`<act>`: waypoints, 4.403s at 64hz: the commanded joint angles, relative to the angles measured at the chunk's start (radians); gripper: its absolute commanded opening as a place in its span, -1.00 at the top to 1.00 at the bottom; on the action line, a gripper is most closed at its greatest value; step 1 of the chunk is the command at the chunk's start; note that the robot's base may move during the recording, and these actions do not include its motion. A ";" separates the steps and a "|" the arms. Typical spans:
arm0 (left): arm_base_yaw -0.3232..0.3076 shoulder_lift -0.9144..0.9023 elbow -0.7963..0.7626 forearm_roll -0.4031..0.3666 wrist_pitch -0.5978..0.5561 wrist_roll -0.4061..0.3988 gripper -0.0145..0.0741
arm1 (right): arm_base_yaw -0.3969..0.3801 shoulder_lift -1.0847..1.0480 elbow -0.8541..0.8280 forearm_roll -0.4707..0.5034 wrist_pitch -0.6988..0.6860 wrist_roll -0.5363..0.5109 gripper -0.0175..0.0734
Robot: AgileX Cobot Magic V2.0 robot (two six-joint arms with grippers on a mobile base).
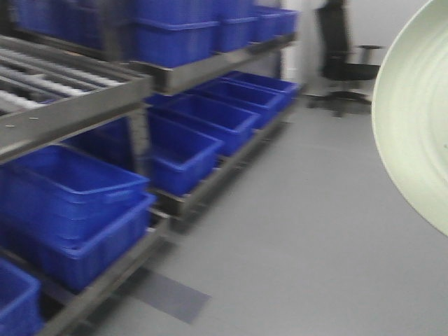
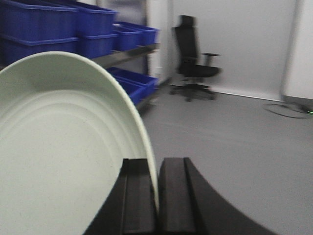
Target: Place green plate on second shelf with right arm
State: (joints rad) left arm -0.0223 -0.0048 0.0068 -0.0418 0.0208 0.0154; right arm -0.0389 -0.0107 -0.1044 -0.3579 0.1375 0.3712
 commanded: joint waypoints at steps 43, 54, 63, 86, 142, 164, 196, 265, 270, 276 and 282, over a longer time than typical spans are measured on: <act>-0.006 -0.018 0.042 -0.006 -0.084 -0.001 0.38 | -0.003 -0.016 -0.032 -0.011 -0.094 0.007 0.50; -0.006 -0.018 0.042 -0.006 -0.084 -0.001 0.38 | -0.003 -0.016 -0.032 -0.011 -0.094 0.007 0.50; -0.006 -0.018 0.042 -0.006 -0.084 -0.001 0.38 | -0.003 -0.016 -0.032 -0.011 -0.094 0.007 0.50; -0.006 -0.018 0.042 -0.006 -0.084 -0.001 0.38 | -0.003 -0.016 -0.032 -0.011 -0.094 0.007 0.50; -0.006 -0.018 0.042 -0.006 -0.084 -0.001 0.38 | -0.003 0.002 -0.036 0.028 -0.593 0.060 0.50; -0.006 -0.018 0.042 -0.006 -0.084 -0.001 0.38 | -0.004 0.350 -0.143 0.034 -0.714 0.125 0.50; -0.006 -0.018 0.042 -0.006 -0.084 -0.001 0.38 | -0.003 1.186 -0.653 0.053 -0.840 0.240 0.48; -0.006 -0.018 0.042 -0.006 -0.084 -0.001 0.38 | 0.002 0.848 -0.720 -0.473 -0.553 0.369 0.49; -0.006 -0.018 0.042 -0.006 -0.084 -0.001 0.38 | 0.002 0.758 -0.720 -0.473 -0.382 0.369 0.49; -0.006 -0.018 0.042 -0.006 -0.084 -0.001 0.38 | 0.002 0.660 -0.720 -0.473 -0.189 0.369 0.49; -0.006 -0.018 0.042 -0.006 -0.084 -0.001 0.38 | 0.002 0.569 -0.720 -0.472 -0.029 0.369 0.49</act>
State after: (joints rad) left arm -0.0223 -0.0048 0.0068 -0.0418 0.0208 0.0154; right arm -0.0332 0.6251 -0.7903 -0.8379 0.0076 0.7354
